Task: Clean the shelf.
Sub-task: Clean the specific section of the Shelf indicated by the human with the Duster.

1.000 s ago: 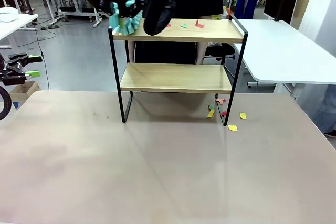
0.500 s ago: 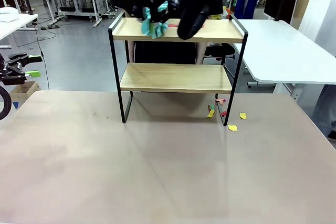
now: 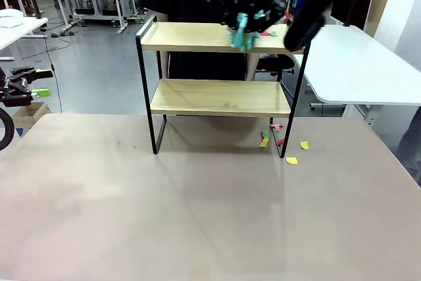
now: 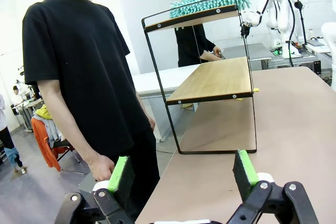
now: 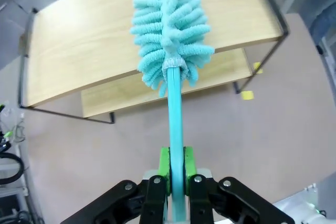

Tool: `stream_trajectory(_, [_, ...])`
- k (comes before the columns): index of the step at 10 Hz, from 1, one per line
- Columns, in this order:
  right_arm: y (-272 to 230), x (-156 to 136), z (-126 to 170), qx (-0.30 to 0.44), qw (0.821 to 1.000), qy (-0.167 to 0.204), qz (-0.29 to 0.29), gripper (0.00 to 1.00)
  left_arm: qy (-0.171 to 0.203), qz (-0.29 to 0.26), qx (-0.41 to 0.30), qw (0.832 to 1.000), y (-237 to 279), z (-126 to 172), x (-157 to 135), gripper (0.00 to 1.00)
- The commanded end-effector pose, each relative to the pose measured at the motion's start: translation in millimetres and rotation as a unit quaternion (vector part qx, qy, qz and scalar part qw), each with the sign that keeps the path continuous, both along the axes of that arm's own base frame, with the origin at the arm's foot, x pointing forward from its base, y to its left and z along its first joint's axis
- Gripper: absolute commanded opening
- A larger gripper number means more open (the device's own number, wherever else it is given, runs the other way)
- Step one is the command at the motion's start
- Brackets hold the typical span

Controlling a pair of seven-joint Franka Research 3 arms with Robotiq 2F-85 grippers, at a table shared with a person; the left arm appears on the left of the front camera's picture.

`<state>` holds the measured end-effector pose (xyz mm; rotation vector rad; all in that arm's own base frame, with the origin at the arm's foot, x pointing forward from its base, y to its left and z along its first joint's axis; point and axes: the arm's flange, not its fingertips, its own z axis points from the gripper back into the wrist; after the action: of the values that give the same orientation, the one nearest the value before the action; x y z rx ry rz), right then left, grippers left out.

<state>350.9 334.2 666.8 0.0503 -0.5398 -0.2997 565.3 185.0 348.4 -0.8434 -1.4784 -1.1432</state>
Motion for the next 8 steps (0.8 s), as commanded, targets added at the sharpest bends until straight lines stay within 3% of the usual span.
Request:
stream_trajectory(1, [-36, -8, -7, -0.016, 1.000, 0.016, -0.004, 0.13, -0.002, 0.000, 0.000, 1.000, -1, 4, -2, 1.00])
stream_trajectory(4, [-72, -11, -6, -0.064, 0.996, 0.022, -0.054, 0.13, -0.002, 0.000, 0.000, 1.000, -1, 4, -2, 1.00])
stream_trajectory(6, [-81, -20, 2, -0.091, 0.993, -0.007, -0.076, 0.13, -0.002, 0.000, 0.000, 1.000, -1, 4, -2, 1.00])
stream_trajectory(8, [-79, -31, 12, -0.092, 0.993, -0.033, -0.063, 0.13, -0.002, 0.000, 0.000, 1.000, -1, 4, -2, 1.00])
